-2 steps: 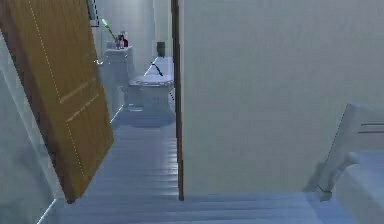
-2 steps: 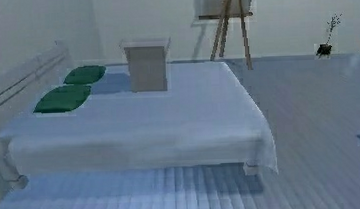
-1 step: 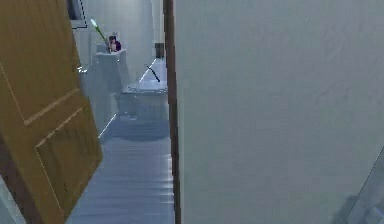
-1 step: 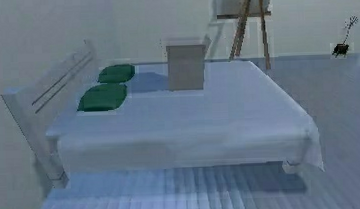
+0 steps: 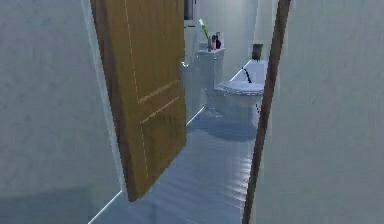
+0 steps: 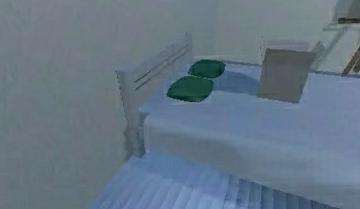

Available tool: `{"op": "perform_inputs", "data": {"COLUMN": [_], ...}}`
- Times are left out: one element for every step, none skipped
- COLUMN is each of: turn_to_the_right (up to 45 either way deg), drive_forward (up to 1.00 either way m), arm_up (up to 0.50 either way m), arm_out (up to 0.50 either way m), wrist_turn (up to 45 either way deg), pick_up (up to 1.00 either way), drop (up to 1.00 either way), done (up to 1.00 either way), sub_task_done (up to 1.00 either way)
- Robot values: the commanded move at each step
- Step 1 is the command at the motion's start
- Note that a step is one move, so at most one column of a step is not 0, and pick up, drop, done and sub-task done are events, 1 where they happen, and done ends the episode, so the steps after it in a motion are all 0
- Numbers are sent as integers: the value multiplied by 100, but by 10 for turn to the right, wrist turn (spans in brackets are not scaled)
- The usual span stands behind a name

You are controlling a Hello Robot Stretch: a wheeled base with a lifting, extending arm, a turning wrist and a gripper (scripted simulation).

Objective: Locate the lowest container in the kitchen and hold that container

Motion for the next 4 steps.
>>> {"op": "perform_inputs", "data": {"turn_to_the_right": [0,360,0,30], "drive_forward": [85,0,100,0], "arm_up": [0,0,0,0], "arm_out": [0,0,0,0], "wrist_turn": [0,0,0,0], "pick_up": [0,0,0,0], "drop": [0,0,0,0], "done": [0,0,0,0], "sub_task_done": [0,0,0,0]}}
